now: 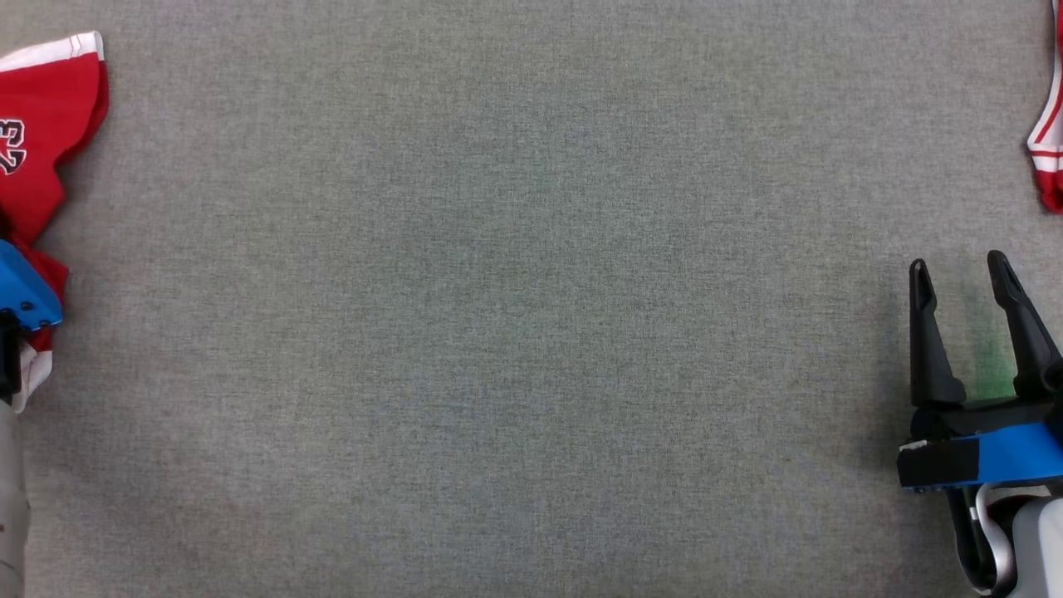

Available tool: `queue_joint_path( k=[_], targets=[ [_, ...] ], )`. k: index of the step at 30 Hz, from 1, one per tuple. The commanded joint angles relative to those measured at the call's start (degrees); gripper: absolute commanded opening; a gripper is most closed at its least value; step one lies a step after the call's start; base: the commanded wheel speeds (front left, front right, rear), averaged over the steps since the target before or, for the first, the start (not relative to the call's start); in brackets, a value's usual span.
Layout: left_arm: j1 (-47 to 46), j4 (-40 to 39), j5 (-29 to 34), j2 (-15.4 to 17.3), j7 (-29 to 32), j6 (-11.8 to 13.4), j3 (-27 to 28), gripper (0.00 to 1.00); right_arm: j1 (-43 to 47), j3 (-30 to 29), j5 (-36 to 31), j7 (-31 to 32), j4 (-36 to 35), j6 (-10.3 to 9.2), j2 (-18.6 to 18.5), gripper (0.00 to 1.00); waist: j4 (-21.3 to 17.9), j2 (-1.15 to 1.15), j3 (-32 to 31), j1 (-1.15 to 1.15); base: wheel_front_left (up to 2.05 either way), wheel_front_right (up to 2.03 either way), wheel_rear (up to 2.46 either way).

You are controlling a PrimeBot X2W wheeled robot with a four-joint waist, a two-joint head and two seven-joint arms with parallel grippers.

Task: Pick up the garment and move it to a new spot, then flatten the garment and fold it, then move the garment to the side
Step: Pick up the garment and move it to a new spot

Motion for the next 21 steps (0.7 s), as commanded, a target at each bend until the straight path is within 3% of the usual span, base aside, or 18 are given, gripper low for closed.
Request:
queue_joint_path(
  k=[1,12,21],
  targets=[
    [-0.64,1.37,-0.38,0.0,0.4,-0.36,-0.29,0.0,0.27,-0.16,-0.55,0.12,-0.39,0.01,0.0,1.0,0.14,-0.02,-0.18,0.0,0.0,0.0,0.0],
    [-5.57,-0.2,-1.88,0.97,-7.06,-1.17,-3.64,0.0,0.5,1.2,0.35,-0.64,2.55,0.01,1.37,1.0,-0.32,-0.02,-5.35,0.0,0.0,0.0,0.0],
    [-7.95,-17.64,-4.35,-2.42,-7.79,-1.18,-13.03,0.0,1.06,3.12,1.78,-2.58,8.41,0.01,3.32,1.0,-3.64,-0.02,-13.07,0.0,0.0,0.0,0.0]
  ],
)
